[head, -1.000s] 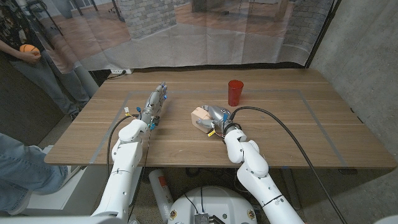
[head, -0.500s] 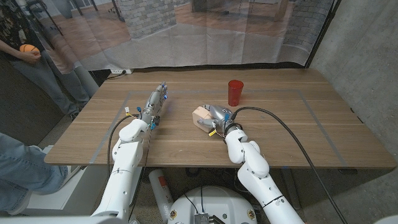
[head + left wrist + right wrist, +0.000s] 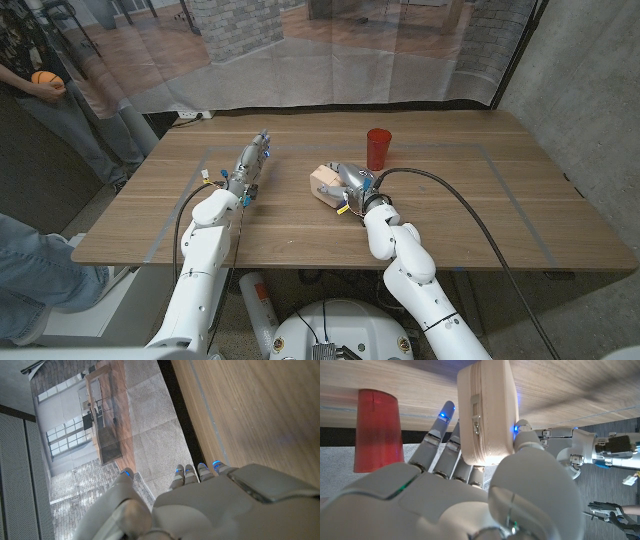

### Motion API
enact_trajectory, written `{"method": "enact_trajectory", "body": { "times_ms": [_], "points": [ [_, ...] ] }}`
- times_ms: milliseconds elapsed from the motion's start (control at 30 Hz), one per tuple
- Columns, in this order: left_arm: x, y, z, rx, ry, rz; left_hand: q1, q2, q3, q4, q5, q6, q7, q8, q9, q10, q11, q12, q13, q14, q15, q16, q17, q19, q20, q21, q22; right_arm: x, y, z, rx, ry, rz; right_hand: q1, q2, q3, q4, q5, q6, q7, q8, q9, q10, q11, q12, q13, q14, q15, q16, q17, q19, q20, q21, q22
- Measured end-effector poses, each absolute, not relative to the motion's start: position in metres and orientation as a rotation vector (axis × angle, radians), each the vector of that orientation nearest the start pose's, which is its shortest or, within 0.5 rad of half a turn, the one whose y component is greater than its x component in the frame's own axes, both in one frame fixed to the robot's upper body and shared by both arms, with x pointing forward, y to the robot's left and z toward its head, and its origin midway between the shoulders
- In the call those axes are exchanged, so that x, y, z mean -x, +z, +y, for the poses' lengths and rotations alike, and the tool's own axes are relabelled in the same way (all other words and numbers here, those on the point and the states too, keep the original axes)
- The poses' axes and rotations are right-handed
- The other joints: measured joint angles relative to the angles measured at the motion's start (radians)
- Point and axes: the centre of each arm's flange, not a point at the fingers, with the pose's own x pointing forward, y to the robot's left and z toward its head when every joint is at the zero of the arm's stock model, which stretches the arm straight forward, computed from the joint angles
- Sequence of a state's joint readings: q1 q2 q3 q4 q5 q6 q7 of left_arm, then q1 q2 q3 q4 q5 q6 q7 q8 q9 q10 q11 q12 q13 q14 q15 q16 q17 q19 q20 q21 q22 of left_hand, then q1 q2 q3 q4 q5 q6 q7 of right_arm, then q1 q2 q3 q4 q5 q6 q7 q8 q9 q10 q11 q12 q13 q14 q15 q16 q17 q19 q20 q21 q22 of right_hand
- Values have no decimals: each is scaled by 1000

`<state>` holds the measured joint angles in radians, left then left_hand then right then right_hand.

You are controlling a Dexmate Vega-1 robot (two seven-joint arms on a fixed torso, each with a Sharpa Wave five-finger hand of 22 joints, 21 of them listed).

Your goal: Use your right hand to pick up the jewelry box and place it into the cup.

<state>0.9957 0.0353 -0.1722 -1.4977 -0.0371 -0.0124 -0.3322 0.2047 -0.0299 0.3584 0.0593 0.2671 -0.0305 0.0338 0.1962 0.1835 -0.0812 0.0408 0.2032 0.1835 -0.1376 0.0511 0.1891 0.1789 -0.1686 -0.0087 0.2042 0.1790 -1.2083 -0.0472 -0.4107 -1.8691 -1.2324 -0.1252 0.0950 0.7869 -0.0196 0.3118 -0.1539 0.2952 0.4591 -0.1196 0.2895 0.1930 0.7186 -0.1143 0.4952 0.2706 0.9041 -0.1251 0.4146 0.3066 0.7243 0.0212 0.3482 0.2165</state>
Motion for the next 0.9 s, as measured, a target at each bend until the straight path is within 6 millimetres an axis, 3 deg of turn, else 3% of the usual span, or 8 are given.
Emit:
{"method": "enact_trajectory", "body": {
  "times_ms": [567, 900],
  "points": [
    [-629, -46, 288, -41, -160, -523, 5, 5, 0, 0, 0, 0, 0, 0, 0, 4, -4, 0, 0, 0, 0, 0, 0, 0, 0, 0, 0, -524, -49, -58, 1240, -57, -696, 1, -1, 1, 1, -15, 32, -9, -1, 0, 9, -9, -8, 1, -4, 4, -16, -7, 0, 0, 8, 0],
    [-627, -45, 288, -44, -157, -527, 5, 5, 0, 0, 0, 0, 0, 0, 0, 4, -4, 0, 0, 0, 0, 0, 0, 0, 0, 0, 0, -521, -35, -60, 1237, -61, -710, -2, 2, 1, 1, -22, 47, -8, 10, 10, 9, -9, -8, 1, -2, 2, -21, -13, 0, 0, 16, 0]
  ]
}}
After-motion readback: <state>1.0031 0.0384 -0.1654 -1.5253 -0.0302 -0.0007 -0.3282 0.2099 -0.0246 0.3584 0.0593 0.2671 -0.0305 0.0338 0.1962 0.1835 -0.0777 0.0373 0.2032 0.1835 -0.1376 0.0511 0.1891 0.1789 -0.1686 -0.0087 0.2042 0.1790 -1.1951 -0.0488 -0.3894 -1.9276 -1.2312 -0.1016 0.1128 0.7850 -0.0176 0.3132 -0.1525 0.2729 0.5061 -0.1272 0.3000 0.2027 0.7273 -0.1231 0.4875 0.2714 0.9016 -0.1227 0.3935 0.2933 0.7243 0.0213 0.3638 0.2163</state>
